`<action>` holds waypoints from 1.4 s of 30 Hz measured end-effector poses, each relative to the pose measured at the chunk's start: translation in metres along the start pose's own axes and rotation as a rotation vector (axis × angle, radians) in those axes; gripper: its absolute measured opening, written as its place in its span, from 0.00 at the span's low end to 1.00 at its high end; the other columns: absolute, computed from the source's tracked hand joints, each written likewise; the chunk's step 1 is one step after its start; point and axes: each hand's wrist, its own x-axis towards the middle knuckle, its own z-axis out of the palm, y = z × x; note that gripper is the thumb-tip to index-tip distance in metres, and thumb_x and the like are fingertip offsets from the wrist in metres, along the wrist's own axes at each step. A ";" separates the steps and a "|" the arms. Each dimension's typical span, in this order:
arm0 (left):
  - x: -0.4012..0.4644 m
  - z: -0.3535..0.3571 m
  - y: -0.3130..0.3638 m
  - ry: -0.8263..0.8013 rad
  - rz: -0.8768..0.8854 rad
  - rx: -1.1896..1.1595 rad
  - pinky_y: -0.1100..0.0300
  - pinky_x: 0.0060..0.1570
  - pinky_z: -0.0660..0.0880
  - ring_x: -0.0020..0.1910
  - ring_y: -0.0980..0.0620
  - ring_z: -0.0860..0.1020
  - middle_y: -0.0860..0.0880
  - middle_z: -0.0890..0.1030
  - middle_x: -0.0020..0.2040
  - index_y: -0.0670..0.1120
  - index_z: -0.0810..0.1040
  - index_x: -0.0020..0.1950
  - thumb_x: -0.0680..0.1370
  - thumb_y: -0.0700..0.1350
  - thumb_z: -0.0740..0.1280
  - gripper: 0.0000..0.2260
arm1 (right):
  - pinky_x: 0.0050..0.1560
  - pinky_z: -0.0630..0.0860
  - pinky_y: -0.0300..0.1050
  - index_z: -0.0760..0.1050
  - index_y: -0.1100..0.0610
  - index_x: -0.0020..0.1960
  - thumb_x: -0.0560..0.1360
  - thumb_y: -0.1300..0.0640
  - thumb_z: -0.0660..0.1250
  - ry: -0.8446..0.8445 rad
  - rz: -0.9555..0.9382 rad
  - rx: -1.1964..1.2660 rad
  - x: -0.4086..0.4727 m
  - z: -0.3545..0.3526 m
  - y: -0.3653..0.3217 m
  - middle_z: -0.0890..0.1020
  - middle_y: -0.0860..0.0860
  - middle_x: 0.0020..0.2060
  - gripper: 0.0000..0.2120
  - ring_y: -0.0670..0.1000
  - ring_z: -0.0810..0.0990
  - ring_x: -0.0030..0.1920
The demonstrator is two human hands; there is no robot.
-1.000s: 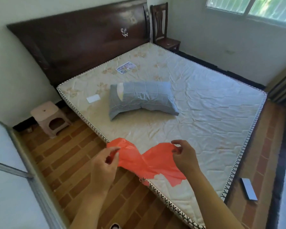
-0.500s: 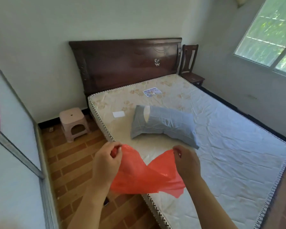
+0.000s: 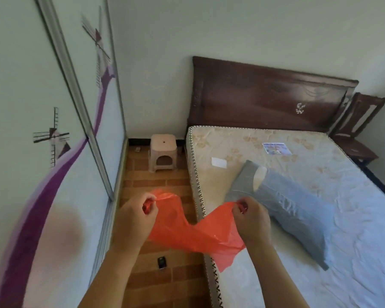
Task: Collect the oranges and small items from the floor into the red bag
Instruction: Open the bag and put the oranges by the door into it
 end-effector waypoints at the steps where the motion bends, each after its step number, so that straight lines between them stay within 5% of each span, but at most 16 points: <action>1: -0.001 -0.004 -0.003 0.023 -0.037 0.027 0.70 0.44 0.77 0.41 0.59 0.81 0.54 0.84 0.45 0.49 0.83 0.53 0.76 0.42 0.75 0.07 | 0.36 0.69 0.41 0.81 0.51 0.44 0.74 0.58 0.70 -0.021 -0.031 0.017 0.008 0.008 -0.006 0.81 0.44 0.37 0.03 0.49 0.78 0.39; 8: -0.019 -0.039 0.001 0.183 -0.195 0.175 0.62 0.44 0.83 0.40 0.57 0.81 0.53 0.84 0.45 0.49 0.82 0.52 0.77 0.44 0.74 0.05 | 0.36 0.67 0.42 0.79 0.53 0.42 0.74 0.61 0.71 -0.178 -0.227 0.193 0.043 0.049 -0.044 0.81 0.47 0.35 0.05 0.50 0.78 0.37; 12: -0.050 -0.057 0.002 0.257 -0.333 0.251 0.67 0.39 0.78 0.37 0.57 0.81 0.56 0.83 0.42 0.50 0.82 0.49 0.77 0.44 0.74 0.04 | 0.38 0.75 0.45 0.79 0.52 0.41 0.72 0.59 0.72 -0.306 -0.292 0.235 0.036 0.080 -0.056 0.81 0.45 0.34 0.04 0.49 0.80 0.38; 18: -0.117 -0.085 0.002 0.411 -0.551 0.327 0.66 0.35 0.73 0.34 0.60 0.79 0.57 0.82 0.39 0.51 0.82 0.45 0.74 0.44 0.76 0.05 | 0.34 0.68 0.40 0.79 0.50 0.44 0.74 0.57 0.71 -0.500 -0.417 0.231 -0.001 0.108 -0.081 0.80 0.44 0.35 0.03 0.48 0.79 0.37; 21: -0.152 -0.104 0.012 0.465 -0.601 0.353 0.71 0.36 0.72 0.36 0.61 0.79 0.58 0.82 0.39 0.52 0.82 0.45 0.75 0.45 0.76 0.04 | 0.34 0.67 0.33 0.79 0.50 0.46 0.76 0.58 0.70 -0.587 -0.483 0.253 -0.028 0.113 -0.098 0.80 0.42 0.36 0.03 0.39 0.77 0.36; 27: -0.217 -0.145 0.013 0.557 -0.694 0.378 0.52 0.40 0.83 0.41 0.58 0.82 0.58 0.82 0.41 0.53 0.80 0.46 0.76 0.45 0.74 0.05 | 0.41 0.85 0.50 0.79 0.46 0.44 0.75 0.54 0.73 -0.666 -0.545 0.303 -0.084 0.121 -0.132 0.81 0.40 0.35 0.04 0.43 0.81 0.35; 34: -0.302 -0.188 0.018 0.650 -0.715 0.361 0.68 0.38 0.75 0.40 0.61 0.80 0.57 0.81 0.39 0.50 0.81 0.45 0.75 0.37 0.75 0.08 | 0.43 0.84 0.51 0.82 0.49 0.47 0.75 0.54 0.71 -0.646 -0.654 0.293 -0.170 0.112 -0.152 0.83 0.41 0.37 0.02 0.43 0.81 0.38; 39: -0.397 -0.233 0.009 0.760 -0.798 0.323 0.53 0.39 0.81 0.39 0.58 0.81 0.59 0.82 0.39 0.54 0.82 0.45 0.73 0.39 0.76 0.10 | 0.39 0.81 0.48 0.80 0.49 0.44 0.74 0.52 0.71 -0.682 -0.751 0.248 -0.265 0.101 -0.162 0.82 0.42 0.34 0.02 0.43 0.80 0.35; 42: -0.457 -0.261 0.010 0.837 -0.858 0.311 0.53 0.40 0.81 0.39 0.58 0.81 0.59 0.81 0.39 0.53 0.82 0.46 0.74 0.39 0.75 0.09 | 0.37 0.78 0.45 0.80 0.48 0.42 0.72 0.54 0.70 -0.723 -0.804 0.247 -0.329 0.098 -0.171 0.81 0.42 0.33 0.01 0.41 0.78 0.34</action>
